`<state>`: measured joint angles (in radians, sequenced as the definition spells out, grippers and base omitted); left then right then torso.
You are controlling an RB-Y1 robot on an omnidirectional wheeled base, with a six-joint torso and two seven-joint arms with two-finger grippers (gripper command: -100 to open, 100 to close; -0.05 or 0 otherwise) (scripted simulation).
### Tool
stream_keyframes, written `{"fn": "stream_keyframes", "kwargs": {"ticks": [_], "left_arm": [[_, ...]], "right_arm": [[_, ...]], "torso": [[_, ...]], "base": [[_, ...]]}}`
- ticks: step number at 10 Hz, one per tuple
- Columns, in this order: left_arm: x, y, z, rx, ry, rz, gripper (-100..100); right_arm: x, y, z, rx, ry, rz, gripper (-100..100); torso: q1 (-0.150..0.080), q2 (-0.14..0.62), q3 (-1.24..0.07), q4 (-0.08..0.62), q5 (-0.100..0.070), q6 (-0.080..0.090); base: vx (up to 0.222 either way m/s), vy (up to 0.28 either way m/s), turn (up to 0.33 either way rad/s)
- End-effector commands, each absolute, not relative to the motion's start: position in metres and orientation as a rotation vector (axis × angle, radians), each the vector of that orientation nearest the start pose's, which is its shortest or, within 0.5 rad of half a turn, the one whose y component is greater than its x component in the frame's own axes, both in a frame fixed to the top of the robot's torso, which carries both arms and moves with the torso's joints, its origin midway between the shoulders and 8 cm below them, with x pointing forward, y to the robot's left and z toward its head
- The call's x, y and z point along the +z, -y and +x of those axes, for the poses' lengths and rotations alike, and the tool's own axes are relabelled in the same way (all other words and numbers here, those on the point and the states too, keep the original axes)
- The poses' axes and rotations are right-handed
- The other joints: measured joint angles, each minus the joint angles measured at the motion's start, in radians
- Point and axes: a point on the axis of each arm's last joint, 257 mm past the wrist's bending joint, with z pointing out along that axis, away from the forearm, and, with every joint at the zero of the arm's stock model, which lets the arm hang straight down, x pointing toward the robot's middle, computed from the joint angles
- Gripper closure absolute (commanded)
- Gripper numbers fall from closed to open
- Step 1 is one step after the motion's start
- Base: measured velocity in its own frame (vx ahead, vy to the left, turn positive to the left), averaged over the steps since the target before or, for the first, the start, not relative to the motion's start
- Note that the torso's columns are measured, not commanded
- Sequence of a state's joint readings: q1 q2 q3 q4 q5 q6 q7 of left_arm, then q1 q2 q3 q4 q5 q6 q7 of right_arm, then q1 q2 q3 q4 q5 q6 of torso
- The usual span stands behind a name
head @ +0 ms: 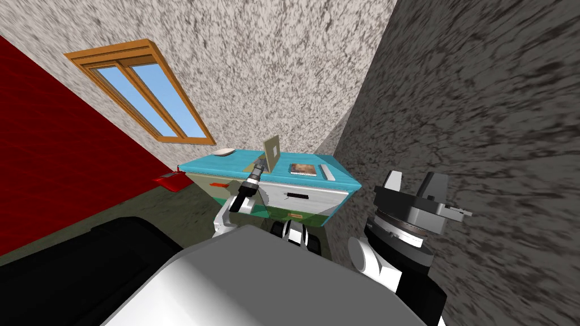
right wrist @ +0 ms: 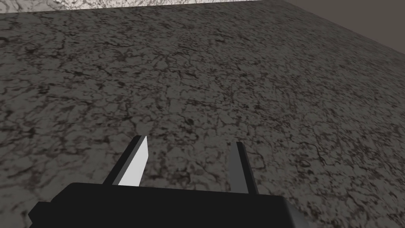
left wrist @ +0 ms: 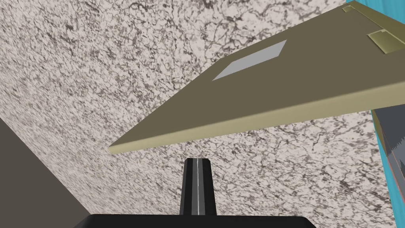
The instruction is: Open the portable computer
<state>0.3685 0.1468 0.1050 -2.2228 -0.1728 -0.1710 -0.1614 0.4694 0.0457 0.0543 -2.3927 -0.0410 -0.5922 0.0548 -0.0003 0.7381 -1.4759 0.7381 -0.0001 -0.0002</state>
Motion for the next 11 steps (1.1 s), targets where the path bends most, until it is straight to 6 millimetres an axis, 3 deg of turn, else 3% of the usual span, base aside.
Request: {"fn": "stream_keyframes", "kwargs": {"ticks": [1,3,4,11], "left_arm": [[-0.019,-0.291,0.392,-0.921,-1.004,-0.559,100],[-0.025,-0.294,0.391,-0.908,-1.013,-0.569,100],[-0.026,-0.299,0.393,-0.895,-1.034,-0.579,-100],[-0.023,-0.322,0.402,-0.838,-1.106,-0.613,-100]], "right_arm": [[0.097,0.264,0.301,1.381,-0.392,0.518,0],[0.097,0.264,0.301,1.381,-0.392,0.518,0],[0.097,0.264,0.301,1.381,-0.392,0.518,0],[0.097,0.264,0.301,1.381,-0.392,0.518,0]], "torso": [[0.001,0.001,0.000,0.000,0.000,0.000],[0.000,0.000,0.000,0.000,0.000,0.001],[0.001,0.002,0.001,0.000,0.000,0.001],[0.000,-0.001,0.000,0.000,0.000,0.000]], "base": [[0.090,-0.036,0.180],[0.055,-0.031,0.045],[-0.011,-0.013,-0.029],[-0.015,-0.012,-0.033]]}}
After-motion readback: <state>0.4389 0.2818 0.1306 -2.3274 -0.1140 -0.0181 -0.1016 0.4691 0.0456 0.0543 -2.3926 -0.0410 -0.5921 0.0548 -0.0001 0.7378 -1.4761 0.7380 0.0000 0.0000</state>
